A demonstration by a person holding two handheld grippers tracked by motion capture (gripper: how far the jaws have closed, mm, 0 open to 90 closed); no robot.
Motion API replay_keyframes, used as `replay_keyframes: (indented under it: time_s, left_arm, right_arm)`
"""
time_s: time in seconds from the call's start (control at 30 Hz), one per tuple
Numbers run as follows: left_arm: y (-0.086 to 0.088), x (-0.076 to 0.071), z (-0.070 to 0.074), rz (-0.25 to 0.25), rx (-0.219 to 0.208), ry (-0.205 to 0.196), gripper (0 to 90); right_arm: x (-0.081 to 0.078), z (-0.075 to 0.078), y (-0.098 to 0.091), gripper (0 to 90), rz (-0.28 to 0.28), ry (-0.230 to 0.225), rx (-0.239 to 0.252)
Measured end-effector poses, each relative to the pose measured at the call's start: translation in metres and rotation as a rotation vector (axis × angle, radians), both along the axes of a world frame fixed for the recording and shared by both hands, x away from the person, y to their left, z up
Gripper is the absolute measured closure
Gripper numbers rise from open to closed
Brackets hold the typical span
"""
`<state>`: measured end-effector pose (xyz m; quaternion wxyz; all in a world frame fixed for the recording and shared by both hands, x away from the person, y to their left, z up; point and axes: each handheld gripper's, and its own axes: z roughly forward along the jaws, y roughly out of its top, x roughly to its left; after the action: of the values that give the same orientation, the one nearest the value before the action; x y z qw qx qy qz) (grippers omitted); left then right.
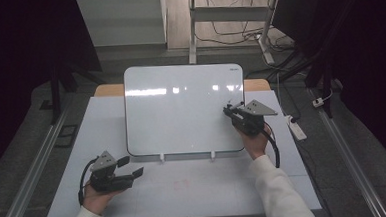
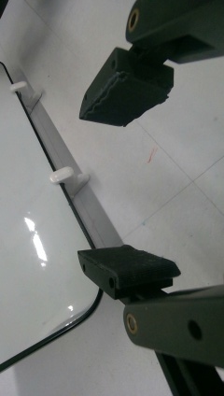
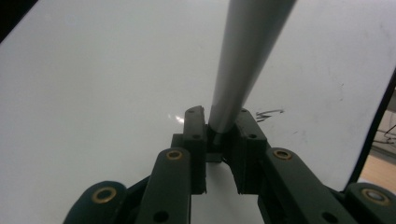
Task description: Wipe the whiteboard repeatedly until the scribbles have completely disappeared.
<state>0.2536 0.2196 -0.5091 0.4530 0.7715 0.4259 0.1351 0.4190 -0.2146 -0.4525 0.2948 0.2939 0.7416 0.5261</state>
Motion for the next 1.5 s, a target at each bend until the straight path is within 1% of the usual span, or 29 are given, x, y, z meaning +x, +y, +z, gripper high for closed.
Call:
replay_keyframes:
  time_s: [0.03, 0.1, 0.17, 0.23, 0.27, 0.33, 0.37, 0.4, 0.47, 0.5, 0.53, 0.57, 0.6, 0.67, 0.7, 0.73, 0.77, 0.8, 0.87, 0.9, 0.93, 0.97, 1.07, 1.1, 1.17, 1.23, 1.3, 1.37, 1.5]
  left_arm:
    - [-0.001, 0.000, 0.000, -0.003, 0.003, 0.001, 29.7]
    - [-0.002, -0.001, 0.000, -0.009, 0.009, -0.002, 29.6]
    - [-0.003, -0.002, 0.001, -0.009, 0.008, -0.006, 29.6]
    - [-0.001, -0.001, 0.001, -0.004, 0.001, -0.007, 29.7]
    - [0.000, -0.001, 0.001, -0.001, -0.001, -0.004, 29.7]
    - [0.001, 0.000, 0.000, 0.003, -0.002, -0.001, 29.6]
    - [0.001, 0.001, 0.000, 0.001, -0.001, 0.000, 29.7]
    - [0.000, 0.000, 0.000, -0.001, 0.001, 0.000, 29.7]
    - [-0.001, -0.001, 0.000, -0.006, 0.004, -0.003, 29.7]
    - [-0.002, -0.001, 0.001, -0.005, 0.003, -0.006, 29.7]
    - [-0.001, -0.002, 0.001, -0.005, 0.002, -0.008, 29.6]
    - [-0.001, -0.001, 0.001, -0.004, 0.001, -0.008, 29.7]
    - [0.000, -0.001, 0.001, -0.002, 0.000, -0.007, 29.7]
    - [0.000, 0.000, 0.000, 0.000, 0.001, -0.003, 29.6]
    - [-0.001, 0.000, 0.000, 0.000, 0.003, -0.001, 29.7]
    - [-0.001, 0.000, 0.000, -0.001, 0.005, -0.001, 29.6]
    - [-0.002, 0.000, 0.000, -0.003, 0.007, -0.002, 29.7]
    - [-0.002, 0.000, 0.000, -0.004, 0.007, -0.004, 29.7]
    - [-0.002, -0.001, 0.001, -0.003, 0.007, -0.006, 29.6]
    - [-0.001, -0.001, 0.001, -0.002, 0.004, -0.007, 29.7]
    - [-0.001, -0.001, 0.001, 0.000, 0.001, -0.007, 29.7]
    - [0.000, -0.001, 0.001, 0.001, -0.002, -0.008, 29.7]
    - [0.002, -0.001, 0.001, 0.004, -0.005, -0.009, 29.7]
    - [0.002, -0.001, 0.001, 0.004, -0.005, -0.010, 29.7]
    - [0.001, -0.001, 0.002, 0.001, -0.004, -0.012, 29.7]
    - [0.000, -0.002, 0.002, 0.002, -0.001, -0.016, 29.7]
    - [0.000, -0.002, 0.003, 0.005, -0.002, -0.021, 29.7]
    - [0.000, -0.002, 0.004, 0.010, -0.005, -0.026, 29.7]
    - [0.000, -0.003, 0.006, 0.015, -0.009, -0.045, 29.8]
  right_arm:
    - [0.004, 0.002, -0.004, 77.7, -0.017, 0.003, 0.028]
    - [0.014, 0.009, -0.014, 77.7, -0.074, -0.004, 0.082]
    - [0.022, 0.015, -0.019, 77.7, -0.099, 0.004, 0.121]
    - [0.021, 0.015, -0.014, 77.7, -0.093, 0.004, 0.107]
    - [0.018, 0.014, -0.010, 77.7, -0.064, 0.010, 0.092]
    - [0.013, 0.010, -0.001, 77.7, -0.020, 0.016, 0.042]
    - [0.012, 0.010, 0.000, 77.7, -0.021, 0.007, 0.024]
    - [0.014, 0.011, -0.003, 77.7, -0.021, 0.013, 0.035]
    - [0.019, 0.016, -0.012, 77.8, -0.085, -0.001, 0.070]
    - [0.022, 0.017, -0.017, 77.7, -0.101, 0.008, 0.103]
    - [0.024, 0.018, -0.018, 77.7, -0.105, 0.015, 0.121]
    - [0.023, 0.018, -0.015, 77.7, -0.113, 0.007, 0.106]
    - [0.020, 0.017, -0.011, 77.7, -0.097, 0.004, 0.088]
    - [0.015, 0.012, 0.002, 77.7, -0.029, 0.019, 0.060]
    - [0.013, 0.010, 0.009, 77.7, -0.004, 0.019, 0.029]
    - [0.012, 0.010, 0.013, 77.7, 0.004, 0.010, 0.006]
    - [0.013, 0.011, 0.015, 77.7, 0.001, 0.004, 0.004]
    - [0.016, 0.013, 0.013, 77.7, -0.011, 0.002, 0.026]
    - [0.022, 0.017, 0.009, 77.7, -0.058, 0.000, 0.076]
    - [0.024, 0.019, 0.009, 77.7, -0.064, 0.005, 0.091]
    - [0.024, 0.019, 0.010, 77.7, -0.067, 0.002, 0.086]
    - [0.022, 0.018, 0.012, 77.7, -0.060, -0.004, 0.069]
    - [0.014, 0.012, 0.013, 77.7, -0.002, 0.036, 0.040]
    - [0.011, 0.010, 0.011, 77.7, 0.008, 0.053, 0.034]
    - [0.006, 0.009, 0.006, 77.7, 0.016, 0.089, 0.043]
    - [-0.004, 0.011, 0.002, 77.7, 0.042, 0.107, 0.077]
    - [-0.015, 0.014, 0.004, 77.6, 0.078, 0.103, 0.059]
    - [-0.026, 0.015, 0.007, 77.7, 0.110, 0.126, 0.053]
    - [-0.046, 0.010, 0.012, 77.7, 0.166, 0.150, 0.058]
